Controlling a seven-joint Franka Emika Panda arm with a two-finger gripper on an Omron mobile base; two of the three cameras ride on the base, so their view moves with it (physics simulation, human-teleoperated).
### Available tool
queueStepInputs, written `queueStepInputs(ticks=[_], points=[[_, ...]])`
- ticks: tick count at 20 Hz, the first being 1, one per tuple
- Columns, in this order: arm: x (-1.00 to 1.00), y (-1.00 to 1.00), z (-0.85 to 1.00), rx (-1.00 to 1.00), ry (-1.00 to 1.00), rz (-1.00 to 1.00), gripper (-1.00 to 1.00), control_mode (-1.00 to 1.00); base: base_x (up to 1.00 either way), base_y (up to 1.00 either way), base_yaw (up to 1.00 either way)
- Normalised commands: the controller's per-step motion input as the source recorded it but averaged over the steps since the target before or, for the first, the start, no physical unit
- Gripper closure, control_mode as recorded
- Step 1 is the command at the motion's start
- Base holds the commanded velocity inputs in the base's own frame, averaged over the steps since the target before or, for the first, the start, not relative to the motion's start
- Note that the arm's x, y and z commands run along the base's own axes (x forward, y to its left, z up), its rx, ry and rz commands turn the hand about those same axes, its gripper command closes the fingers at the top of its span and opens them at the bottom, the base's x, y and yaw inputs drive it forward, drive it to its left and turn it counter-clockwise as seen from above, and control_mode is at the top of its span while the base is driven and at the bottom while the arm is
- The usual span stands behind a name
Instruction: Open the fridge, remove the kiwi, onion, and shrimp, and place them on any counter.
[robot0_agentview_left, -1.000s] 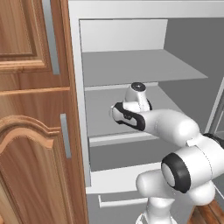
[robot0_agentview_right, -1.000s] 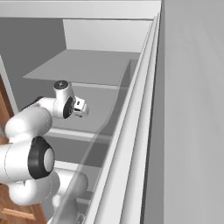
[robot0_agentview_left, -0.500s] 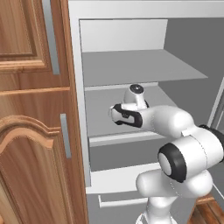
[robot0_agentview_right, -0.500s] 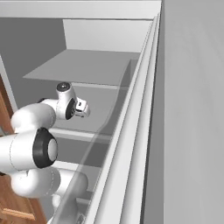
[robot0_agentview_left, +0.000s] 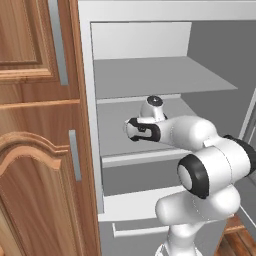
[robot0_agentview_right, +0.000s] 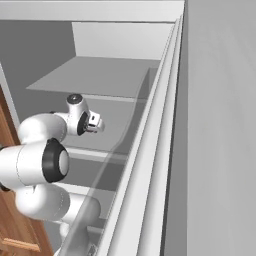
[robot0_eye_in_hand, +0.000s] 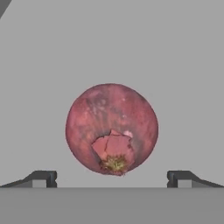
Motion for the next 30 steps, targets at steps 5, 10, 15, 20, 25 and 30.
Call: queueStepInputs(ticks=[5,10,15,20,25,30], points=[[0.17,0.0,0.0,0.0,0.0,0.0,-1.0,-1.0,0.0,0.0,0.0],[0.13,0.0,-0.04,0.0,0.0,0.0,-1.0,-1.0,0.0,0.0,0.0],[0.11,0.0,-0.06,0.0,0.0,0.0,-1.0,-1.0,0.0,0.0,0.0],[0.01,0.0,-0.13,0.0,0.0,0.0,-1.0,-1.0,0.0,0.0,0.0],[0.07,0.0,-0.21,0.0,0.0,0.0,1.0,-1.0,0.0,0.0,0.0],[0.07,0.0,-0.23,0.0,0.0,0.0,1.0,-1.0,0.0,0.0,0.0]])
